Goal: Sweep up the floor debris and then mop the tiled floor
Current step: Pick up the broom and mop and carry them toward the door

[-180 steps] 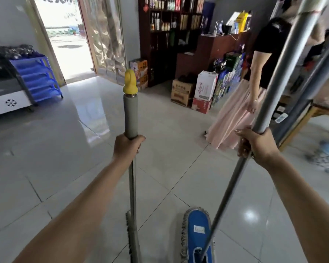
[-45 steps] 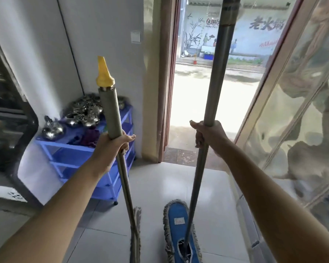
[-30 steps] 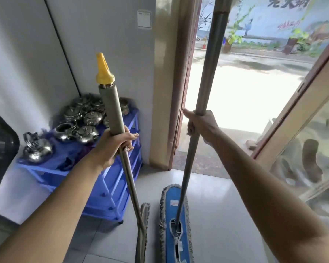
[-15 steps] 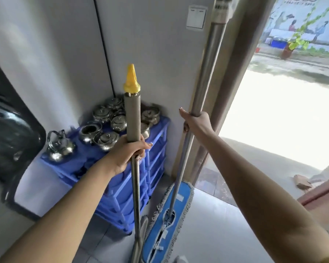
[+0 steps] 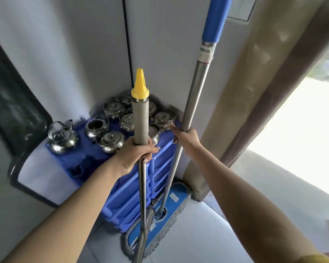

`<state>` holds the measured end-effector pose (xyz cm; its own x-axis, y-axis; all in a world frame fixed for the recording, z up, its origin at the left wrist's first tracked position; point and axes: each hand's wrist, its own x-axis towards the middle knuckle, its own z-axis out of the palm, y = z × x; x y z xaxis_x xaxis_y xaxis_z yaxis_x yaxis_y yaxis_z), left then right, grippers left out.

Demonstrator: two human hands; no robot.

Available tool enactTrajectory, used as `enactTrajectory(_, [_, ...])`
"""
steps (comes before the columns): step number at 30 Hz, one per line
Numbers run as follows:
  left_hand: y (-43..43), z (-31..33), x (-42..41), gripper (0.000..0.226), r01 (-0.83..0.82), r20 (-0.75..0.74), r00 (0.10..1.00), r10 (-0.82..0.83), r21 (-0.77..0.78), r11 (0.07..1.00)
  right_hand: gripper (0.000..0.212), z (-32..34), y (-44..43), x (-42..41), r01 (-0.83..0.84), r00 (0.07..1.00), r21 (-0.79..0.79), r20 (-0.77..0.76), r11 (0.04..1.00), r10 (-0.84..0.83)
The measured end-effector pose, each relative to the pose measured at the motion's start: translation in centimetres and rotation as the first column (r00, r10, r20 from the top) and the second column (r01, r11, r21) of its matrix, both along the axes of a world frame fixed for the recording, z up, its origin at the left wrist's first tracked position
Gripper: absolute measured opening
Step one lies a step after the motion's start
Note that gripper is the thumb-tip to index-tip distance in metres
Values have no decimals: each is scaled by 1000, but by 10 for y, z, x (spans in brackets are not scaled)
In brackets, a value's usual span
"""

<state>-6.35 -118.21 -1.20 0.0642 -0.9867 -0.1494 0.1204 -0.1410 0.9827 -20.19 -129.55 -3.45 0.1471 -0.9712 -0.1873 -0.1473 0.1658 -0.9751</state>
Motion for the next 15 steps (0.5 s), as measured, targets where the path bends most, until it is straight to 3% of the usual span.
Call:
enactTrajectory(12, [-38, -3, 2, 33, 32, 19, 999, -31, -13, 999, 34, -29, -51, -10, 49, 982, 137, -189, 989, -22])
enactTrajectory(15, [-47, -1, 1, 34, 83, 33, 996, -82, -30, 996, 40, -28, -64, -15, 20, 938, 139, -346, 990, 30])
